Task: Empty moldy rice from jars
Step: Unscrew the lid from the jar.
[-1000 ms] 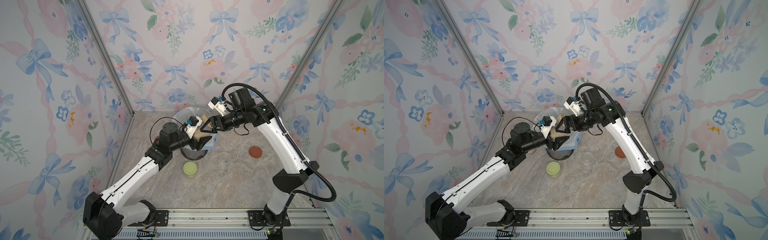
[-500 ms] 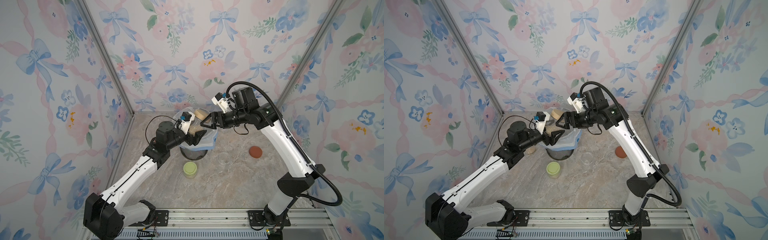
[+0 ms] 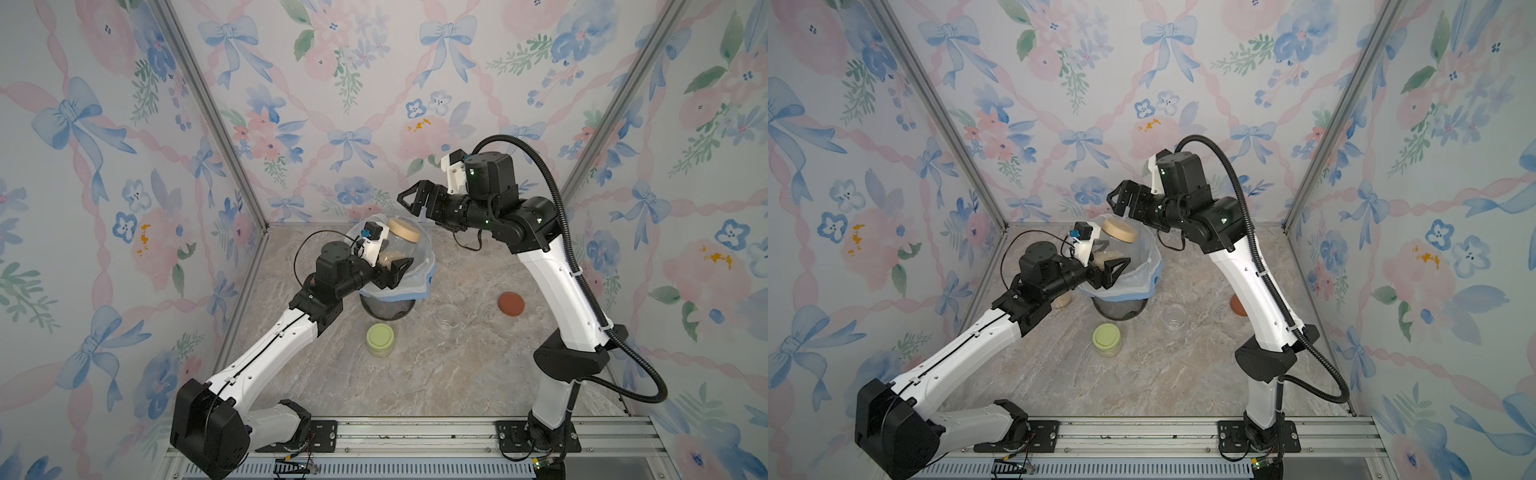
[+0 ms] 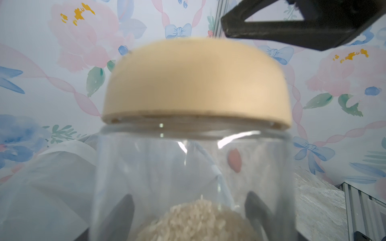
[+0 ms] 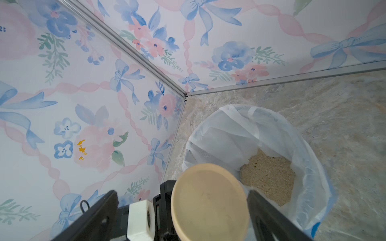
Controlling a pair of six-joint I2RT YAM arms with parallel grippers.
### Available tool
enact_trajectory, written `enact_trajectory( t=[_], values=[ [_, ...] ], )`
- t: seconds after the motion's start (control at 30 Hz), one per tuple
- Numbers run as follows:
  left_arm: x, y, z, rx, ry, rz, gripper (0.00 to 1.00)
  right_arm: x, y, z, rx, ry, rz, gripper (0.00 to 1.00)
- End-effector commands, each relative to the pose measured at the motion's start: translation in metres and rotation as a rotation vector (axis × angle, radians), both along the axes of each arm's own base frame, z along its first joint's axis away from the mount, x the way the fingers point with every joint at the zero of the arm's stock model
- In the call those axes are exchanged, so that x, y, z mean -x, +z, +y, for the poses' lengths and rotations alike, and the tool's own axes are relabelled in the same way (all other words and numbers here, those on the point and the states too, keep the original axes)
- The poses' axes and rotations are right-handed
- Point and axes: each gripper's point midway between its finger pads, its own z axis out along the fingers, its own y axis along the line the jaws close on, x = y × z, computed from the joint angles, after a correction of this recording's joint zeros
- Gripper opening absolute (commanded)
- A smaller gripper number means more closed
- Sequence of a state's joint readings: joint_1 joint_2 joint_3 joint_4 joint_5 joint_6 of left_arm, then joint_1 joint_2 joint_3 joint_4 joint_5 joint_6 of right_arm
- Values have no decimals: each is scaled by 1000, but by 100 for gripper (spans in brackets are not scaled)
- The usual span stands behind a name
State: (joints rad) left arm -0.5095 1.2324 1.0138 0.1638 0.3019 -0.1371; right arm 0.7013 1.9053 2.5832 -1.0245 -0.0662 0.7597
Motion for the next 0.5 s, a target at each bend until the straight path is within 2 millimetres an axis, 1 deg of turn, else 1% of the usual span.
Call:
enact_trajectory(
  t=[0.0, 0.13, 0.47],
  values=[
    [-2, 63, 5, 113, 20, -148, 0, -2, -31, -8, 87, -95, 80, 97],
    [-4, 63, 5, 119, 27, -139, 0, -3, -41, -9, 106, -112, 95, 97],
    [-8, 57, 4, 114, 26, -123, 0, -2, -55, 18, 87, -47, 117, 97]
  ],
)
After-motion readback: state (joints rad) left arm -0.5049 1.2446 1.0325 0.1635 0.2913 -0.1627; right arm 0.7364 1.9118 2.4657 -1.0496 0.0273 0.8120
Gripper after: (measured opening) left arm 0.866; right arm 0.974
